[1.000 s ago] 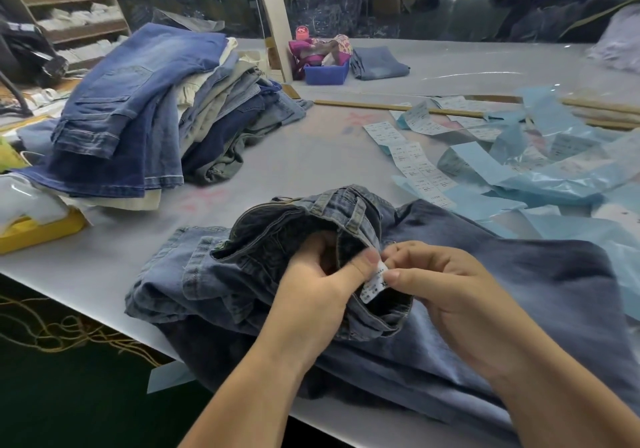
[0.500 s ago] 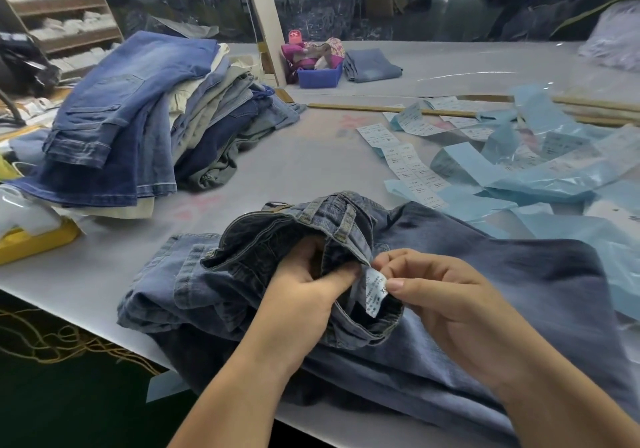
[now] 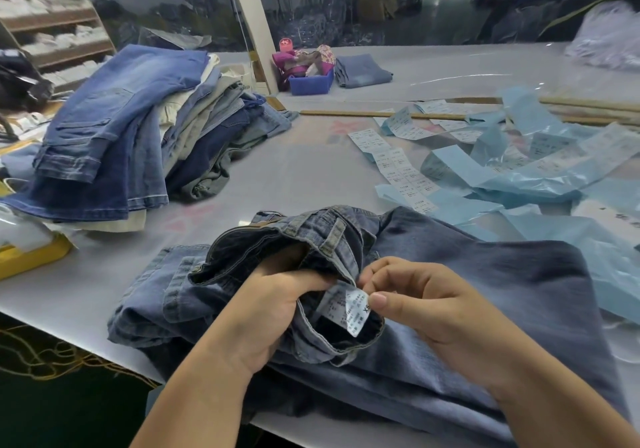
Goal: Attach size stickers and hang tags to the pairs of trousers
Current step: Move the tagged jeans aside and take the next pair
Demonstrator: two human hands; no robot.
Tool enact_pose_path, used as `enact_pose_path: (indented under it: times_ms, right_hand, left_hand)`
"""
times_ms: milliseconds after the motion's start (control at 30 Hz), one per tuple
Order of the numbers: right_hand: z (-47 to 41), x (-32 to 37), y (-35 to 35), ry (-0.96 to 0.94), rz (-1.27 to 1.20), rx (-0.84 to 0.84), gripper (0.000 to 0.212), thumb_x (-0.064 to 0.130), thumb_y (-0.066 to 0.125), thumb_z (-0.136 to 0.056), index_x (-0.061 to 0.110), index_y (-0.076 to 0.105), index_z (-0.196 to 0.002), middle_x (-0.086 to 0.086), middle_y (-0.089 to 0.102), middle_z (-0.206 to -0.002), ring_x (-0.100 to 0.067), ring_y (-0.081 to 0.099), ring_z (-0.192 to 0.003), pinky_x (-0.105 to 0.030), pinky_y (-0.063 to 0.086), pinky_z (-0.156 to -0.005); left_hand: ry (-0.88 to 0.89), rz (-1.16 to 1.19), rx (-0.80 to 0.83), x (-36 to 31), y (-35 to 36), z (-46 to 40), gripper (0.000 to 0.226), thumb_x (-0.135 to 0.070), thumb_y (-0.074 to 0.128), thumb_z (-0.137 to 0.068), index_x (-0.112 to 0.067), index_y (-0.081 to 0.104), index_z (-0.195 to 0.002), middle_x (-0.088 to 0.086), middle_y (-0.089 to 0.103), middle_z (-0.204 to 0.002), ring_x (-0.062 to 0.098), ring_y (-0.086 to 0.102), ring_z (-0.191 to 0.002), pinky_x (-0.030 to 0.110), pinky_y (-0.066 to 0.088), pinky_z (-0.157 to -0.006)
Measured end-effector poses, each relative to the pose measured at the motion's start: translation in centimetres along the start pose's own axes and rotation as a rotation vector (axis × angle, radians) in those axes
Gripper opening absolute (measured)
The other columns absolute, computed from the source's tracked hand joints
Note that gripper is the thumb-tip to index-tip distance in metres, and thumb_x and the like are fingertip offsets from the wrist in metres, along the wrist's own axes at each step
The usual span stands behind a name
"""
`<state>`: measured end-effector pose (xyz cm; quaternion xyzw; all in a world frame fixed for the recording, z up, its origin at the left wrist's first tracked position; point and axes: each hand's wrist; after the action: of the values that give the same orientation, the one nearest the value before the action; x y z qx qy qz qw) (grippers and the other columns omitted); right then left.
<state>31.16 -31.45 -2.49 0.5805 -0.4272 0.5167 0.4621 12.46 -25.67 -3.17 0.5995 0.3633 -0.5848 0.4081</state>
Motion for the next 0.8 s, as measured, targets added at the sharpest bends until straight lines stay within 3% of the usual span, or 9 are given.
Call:
enact_pose_path:
  times_ms: [133, 200, 267, 333, 433, 500, 567, 667, 800]
  right_hand:
    - [0.0, -0.2, 0.1, -0.02, 0.117, -0.061, 0.01, 0.018, 0.066, -0.074, 0.01, 0.07, -0.078, -0.005, 0.065, -0.081, -0.014, 0.057, -0.079, -0.028, 0.043, -0.079]
    - [0.3, 0.1, -0.3, -0.021, 0.095, -0.082, 0.01, 0.017, 0.065, -0.074, 0.009, 0.07, -0.078, -0.002, 0.066, -0.076, -0.01, 0.057, -0.075, -0.022, 0.043, -0.074]
    - [0.4, 0.5, -0.8, -0.005, 0.118, -0.118, 0.014, 0.019, 0.065, -0.073, 0.007, 0.07, -0.078, -0.005, 0.066, -0.075, -0.012, 0.056, -0.074, -0.027, 0.041, -0.073]
    - [0.6, 1.2, -1.7, 0.005, 0.197, -0.17, 0.015, 0.025, 0.065, -0.073, 0.013, 0.071, -0.08, -0.011, 0.067, -0.077, -0.016, 0.055, -0.074, -0.035, 0.039, -0.073]
    - [0.3, 2.4, -3.3, 0.016, 0.358, -0.213, 0.013, 0.031, 0.063, -0.072, 0.023, 0.07, -0.08, -0.001, 0.068, -0.074, -0.01, 0.056, -0.069, -0.032, 0.043, -0.069]
    - [-0.1, 3.2, -5.0, 0.042, 0.468, -0.256, 0.008, 0.03, 0.066, -0.075, 0.027, 0.069, -0.081, 0.003, 0.069, -0.075, -0.01, 0.057, -0.066, -0.037, 0.047, -0.066]
    - [-0.7, 3.9, -7.4, 0.09, 0.602, -0.308, 0.003, 0.027, 0.069, -0.079, 0.028, 0.069, -0.082, -0.001, 0.07, -0.079, -0.015, 0.061, -0.066, -0.044, 0.052, -0.068]
    - [-2.5, 4.7, -11.8, 0.171, 0.759, -0.416, 0.002, 0.032, 0.067, -0.082, 0.03, 0.066, -0.083, 0.003, 0.069, -0.085, -0.014, 0.065, -0.071, -0.033, 0.053, -0.059]
    - [-7.7, 3.9, -17.1, 0.27, 0.883, -0.611, 0.012, 0.023, 0.061, -0.087, 0.026, 0.061, -0.098, 0.003, 0.061, -0.102, -0.017, 0.058, -0.092, -0.028, 0.044, -0.072]
  left_hand:
    - [0.05, -0.304, -0.168, -1.0, 0.0, 0.9, 0.027, -0.026, 0.07, -0.075, -0.03, 0.072, -0.102, -0.007, 0.075, -0.094, 0.014, 0.071, -0.091, 0.043, 0.055, -0.084]
    - [0.167, -0.51, -0.512, -1.6, 0.0, 1.7, 0.023, -0.035, 0.074, -0.074, -0.04, 0.063, -0.093, -0.02, 0.068, -0.082, 0.001, 0.064, -0.073, 0.028, 0.052, -0.073]
    - [0.42, -0.487, -0.786, -3.1, 0.3, 3.1, 0.019, -0.041, 0.07, -0.073, -0.036, 0.054, -0.083, -0.018, 0.059, -0.072, 0.001, 0.053, -0.059, 0.012, 0.044, -0.06]
    - [0.697, -0.429, -0.757, -4.8, 1.7, 4.0, 0.014, -0.04, 0.061, -0.077, -0.033, 0.049, -0.082, -0.017, 0.055, -0.07, -0.002, 0.051, -0.059, 0.003, 0.039, -0.058]
    - [0.838, -0.655, -0.453, -5.8, 4.2, 2.5, 0.012, -0.04, 0.059, -0.081, -0.035, 0.054, -0.091, -0.015, 0.059, -0.08, 0.002, 0.059, -0.071, 0.008, 0.043, -0.064]
    - [0.749, -1.05, -0.216, -5.0, 4.9, -0.5, 0.027, -0.05, 0.054, -0.079, -0.036, 0.057, -0.102, -0.017, 0.058, -0.094, 0.007, 0.059, -0.086, 0.022, 0.047, -0.078]
    - [0.336, -1.479, -0.065, -3.3, 4.7, -4.1, 0.055, -0.069, 0.039, -0.082, -0.035, 0.049, -0.124, -0.014, 0.051, -0.121, 0.015, 0.052, -0.112, 0.034, 0.045, -0.095]
    - [-0.283, -1.733, -0.012, -1.3, 2.3, -9.2, 0.066, -0.073, 0.034, -0.089, -0.029, 0.042, -0.138, -0.004, 0.045, -0.143, 0.023, 0.042, -0.129, 0.037, 0.04, -0.104]
    - [-0.309, -1.772, -0.04, -2.6, 3.4, -16.0, 0.038, -0.053, 0.046, -0.09, -0.026, 0.059, -0.114, 0.001, 0.061, -0.123, 0.024, 0.058, -0.106, 0.033, 0.046, -0.084]
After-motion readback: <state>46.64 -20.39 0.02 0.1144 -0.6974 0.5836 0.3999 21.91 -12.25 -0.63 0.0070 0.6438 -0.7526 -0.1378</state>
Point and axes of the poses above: each hand's wrist, its own z-axis away from the middle knuckle, its own y-axis out of the palm, x = y × z
